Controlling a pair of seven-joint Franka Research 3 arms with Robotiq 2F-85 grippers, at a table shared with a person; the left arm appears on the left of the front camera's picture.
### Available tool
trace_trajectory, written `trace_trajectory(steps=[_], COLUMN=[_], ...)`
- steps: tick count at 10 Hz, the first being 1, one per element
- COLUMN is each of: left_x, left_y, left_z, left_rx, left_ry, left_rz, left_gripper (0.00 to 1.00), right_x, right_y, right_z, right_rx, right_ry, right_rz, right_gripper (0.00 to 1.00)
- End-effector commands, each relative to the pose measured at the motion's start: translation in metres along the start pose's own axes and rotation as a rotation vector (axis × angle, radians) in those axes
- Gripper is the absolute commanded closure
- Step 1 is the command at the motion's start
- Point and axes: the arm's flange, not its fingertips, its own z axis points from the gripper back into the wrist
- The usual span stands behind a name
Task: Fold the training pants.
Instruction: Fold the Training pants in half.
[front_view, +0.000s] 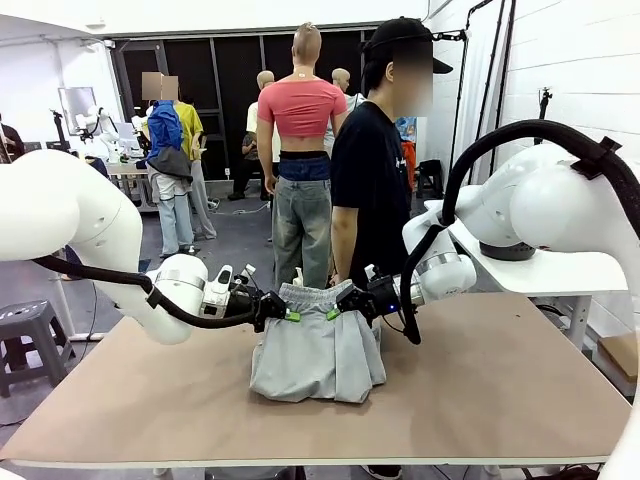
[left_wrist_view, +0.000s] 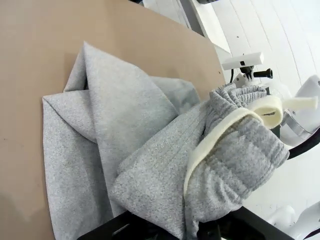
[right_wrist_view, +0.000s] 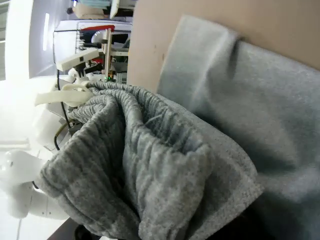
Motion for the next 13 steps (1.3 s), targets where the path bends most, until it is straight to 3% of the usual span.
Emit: trace_trajectory(steps=[1, 6, 13], left_x=[0.009, 0.012, 0.046], left_y=[0.008, 0.013, 0.031], left_z=[0.003, -0.01, -0.021], left_rx=[0.01, -0.009, 0.028], left_ry=[0.044, 0.044, 0.021], left_rz=[0.045, 0.005, 0.028], left_gripper=[1.0, 1.0, 1.0], right_x=[0.016, 0.027, 0.058], right_y=[-0.009, -0.019, -0.033], right_z=[0.004, 0.011, 0.017], right_rx=[-0.044, -0.034, -0.051], right_ry=[0.0, -0.039, -0.084], right_rz=[-0.063, -0.074, -0.109], right_gripper=[1.0, 1.0, 1.0])
